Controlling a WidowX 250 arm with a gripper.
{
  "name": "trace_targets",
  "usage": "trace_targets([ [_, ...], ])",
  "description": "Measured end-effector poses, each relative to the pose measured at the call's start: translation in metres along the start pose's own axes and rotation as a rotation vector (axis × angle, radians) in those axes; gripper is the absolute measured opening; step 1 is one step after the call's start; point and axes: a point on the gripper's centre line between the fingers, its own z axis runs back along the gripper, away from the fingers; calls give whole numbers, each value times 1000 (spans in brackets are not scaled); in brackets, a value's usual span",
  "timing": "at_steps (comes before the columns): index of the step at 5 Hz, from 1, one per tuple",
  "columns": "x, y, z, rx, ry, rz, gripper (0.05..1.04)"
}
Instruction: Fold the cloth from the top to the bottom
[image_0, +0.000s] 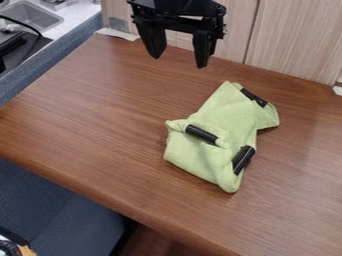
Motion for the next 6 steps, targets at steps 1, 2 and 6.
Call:
trace_targets([
  [1, -2, 0, -9, 1, 32, 9, 999],
  [2, 10, -16, -18, -8, 49, 13, 999],
  [6, 70, -61, -88, 53, 71, 262, 999],
])
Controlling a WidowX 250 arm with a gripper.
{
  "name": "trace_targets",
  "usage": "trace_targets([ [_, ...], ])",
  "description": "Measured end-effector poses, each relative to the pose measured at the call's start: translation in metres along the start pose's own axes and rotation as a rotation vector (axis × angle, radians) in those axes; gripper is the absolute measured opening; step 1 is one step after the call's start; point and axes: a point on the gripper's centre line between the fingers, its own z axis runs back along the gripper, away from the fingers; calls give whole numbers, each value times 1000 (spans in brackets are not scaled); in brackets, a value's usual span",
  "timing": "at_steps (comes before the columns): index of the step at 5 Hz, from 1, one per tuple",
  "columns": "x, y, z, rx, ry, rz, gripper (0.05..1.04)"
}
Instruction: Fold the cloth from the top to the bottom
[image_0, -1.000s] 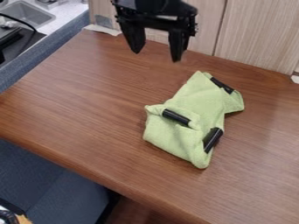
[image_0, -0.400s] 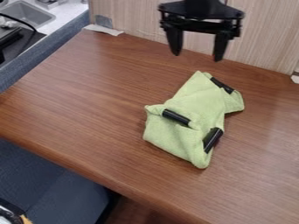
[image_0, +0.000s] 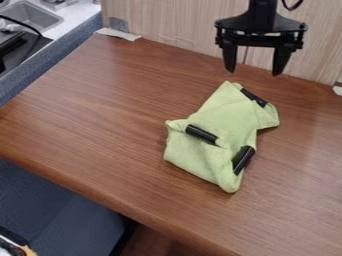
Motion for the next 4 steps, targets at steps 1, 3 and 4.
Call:
trace_targets([
  [1, 6, -12, -22, 34, 18, 19, 999],
  [3, 12, -33, -64, 47, 48, 3, 999],
  [4, 7, -30, -81, 75, 74, 5, 999],
])
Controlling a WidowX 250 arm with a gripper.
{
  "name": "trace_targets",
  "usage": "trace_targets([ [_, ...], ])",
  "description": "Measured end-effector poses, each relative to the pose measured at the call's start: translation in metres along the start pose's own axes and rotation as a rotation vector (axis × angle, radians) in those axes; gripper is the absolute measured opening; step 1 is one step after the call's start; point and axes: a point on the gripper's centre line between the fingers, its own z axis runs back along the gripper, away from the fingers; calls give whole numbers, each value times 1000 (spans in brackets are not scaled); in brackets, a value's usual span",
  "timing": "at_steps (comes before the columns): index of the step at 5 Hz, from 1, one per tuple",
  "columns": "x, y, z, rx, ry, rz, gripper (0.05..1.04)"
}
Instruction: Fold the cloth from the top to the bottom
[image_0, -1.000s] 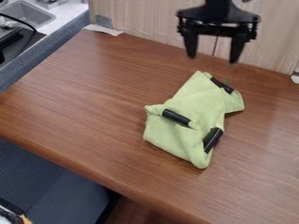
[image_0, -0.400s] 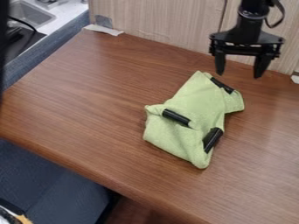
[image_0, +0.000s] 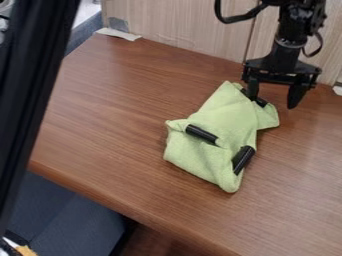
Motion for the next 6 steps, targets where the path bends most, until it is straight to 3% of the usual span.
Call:
trace_targets([
  [2, -5, 14, -14, 48, 34, 16, 957],
  [4, -8, 23, -17, 59, 35, 46, 409],
  [6, -10, 22, -16, 54, 46, 28, 118],
])
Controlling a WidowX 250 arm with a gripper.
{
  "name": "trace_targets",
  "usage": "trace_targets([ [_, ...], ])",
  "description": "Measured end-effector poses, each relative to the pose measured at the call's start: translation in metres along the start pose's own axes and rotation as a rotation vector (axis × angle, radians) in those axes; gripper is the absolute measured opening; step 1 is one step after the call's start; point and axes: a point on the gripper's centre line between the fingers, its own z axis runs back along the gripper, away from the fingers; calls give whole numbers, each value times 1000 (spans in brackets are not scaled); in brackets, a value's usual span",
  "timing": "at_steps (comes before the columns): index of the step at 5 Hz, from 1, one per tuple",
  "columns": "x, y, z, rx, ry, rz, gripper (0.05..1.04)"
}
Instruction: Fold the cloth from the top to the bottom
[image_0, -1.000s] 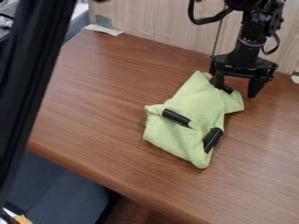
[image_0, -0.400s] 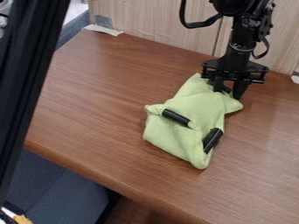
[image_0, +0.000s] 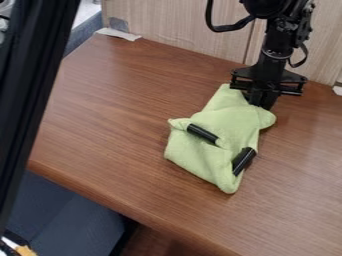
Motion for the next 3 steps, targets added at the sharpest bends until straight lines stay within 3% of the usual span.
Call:
trace_targets([
  [2, 3, -17, 18, -40, -28, -48, 66],
  [3, 15, -18, 80, -124, -157, -36, 65],
])
